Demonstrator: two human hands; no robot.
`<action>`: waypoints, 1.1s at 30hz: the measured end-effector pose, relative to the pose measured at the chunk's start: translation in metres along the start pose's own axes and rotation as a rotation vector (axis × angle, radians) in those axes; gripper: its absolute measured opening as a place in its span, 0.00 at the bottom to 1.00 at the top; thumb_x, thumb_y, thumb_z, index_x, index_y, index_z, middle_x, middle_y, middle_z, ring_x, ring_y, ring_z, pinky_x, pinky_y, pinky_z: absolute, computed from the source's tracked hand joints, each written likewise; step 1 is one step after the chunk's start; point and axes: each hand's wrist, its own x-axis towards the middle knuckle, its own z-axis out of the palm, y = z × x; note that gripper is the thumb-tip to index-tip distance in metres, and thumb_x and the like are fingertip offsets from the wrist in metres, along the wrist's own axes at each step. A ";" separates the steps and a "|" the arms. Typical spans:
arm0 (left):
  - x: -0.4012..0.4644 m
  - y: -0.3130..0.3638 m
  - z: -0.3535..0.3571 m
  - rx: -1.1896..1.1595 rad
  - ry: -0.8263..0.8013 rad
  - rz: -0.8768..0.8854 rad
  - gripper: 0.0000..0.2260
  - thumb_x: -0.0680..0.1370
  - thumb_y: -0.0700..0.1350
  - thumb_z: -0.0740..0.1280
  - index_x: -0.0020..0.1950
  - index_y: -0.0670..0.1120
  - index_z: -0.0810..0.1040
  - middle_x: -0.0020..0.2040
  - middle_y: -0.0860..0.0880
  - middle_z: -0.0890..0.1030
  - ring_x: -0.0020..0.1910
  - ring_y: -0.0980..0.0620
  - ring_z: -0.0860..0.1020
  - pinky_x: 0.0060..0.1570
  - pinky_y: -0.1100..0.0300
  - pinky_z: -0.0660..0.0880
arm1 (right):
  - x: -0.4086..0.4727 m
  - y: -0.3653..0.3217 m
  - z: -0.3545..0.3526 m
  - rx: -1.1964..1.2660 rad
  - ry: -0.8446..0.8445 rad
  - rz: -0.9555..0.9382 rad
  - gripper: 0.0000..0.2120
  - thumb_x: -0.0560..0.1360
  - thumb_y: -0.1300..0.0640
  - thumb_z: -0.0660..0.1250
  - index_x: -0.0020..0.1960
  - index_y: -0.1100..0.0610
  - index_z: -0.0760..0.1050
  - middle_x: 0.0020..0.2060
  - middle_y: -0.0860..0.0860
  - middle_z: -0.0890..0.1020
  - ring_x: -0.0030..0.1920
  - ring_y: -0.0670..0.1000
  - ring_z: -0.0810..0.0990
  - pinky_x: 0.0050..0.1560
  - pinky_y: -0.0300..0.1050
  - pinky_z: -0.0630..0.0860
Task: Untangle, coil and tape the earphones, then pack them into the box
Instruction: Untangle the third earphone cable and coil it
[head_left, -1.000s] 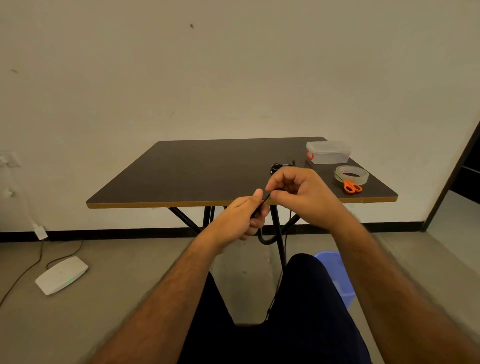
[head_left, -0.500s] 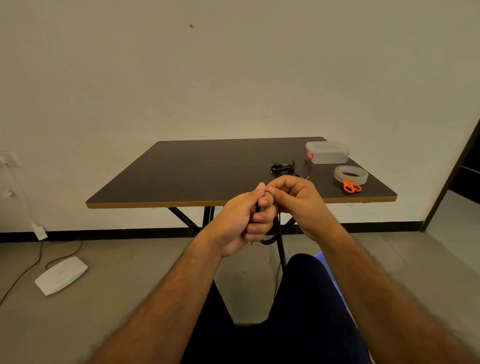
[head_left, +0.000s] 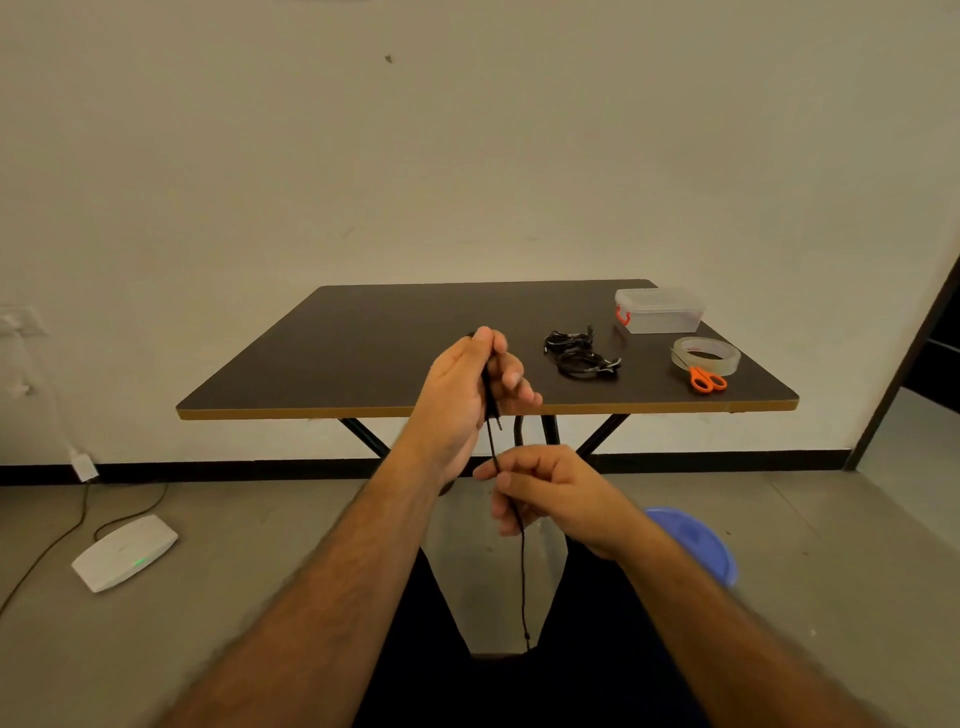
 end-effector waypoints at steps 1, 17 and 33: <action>0.001 -0.001 -0.001 0.056 0.030 0.024 0.14 0.86 0.47 0.50 0.46 0.45 0.71 0.31 0.51 0.75 0.32 0.51 0.78 0.46 0.49 0.80 | -0.001 -0.002 -0.001 -0.039 -0.015 -0.001 0.10 0.81 0.62 0.61 0.60 0.56 0.78 0.39 0.52 0.83 0.38 0.51 0.82 0.41 0.43 0.80; -0.009 -0.030 -0.008 0.691 0.021 -0.069 0.19 0.85 0.52 0.52 0.41 0.45 0.74 0.30 0.51 0.73 0.27 0.58 0.71 0.28 0.64 0.69 | -0.004 -0.054 -0.032 -0.641 0.218 -0.200 0.04 0.77 0.57 0.69 0.46 0.49 0.80 0.35 0.45 0.82 0.38 0.46 0.80 0.45 0.46 0.80; -0.020 -0.010 0.004 0.027 -0.301 -0.439 0.19 0.85 0.54 0.50 0.37 0.49 0.65 0.29 0.52 0.63 0.25 0.57 0.59 0.27 0.62 0.55 | 0.011 -0.043 -0.041 -0.128 0.386 -0.380 0.03 0.76 0.67 0.68 0.48 0.63 0.80 0.40 0.61 0.83 0.40 0.63 0.81 0.42 0.47 0.81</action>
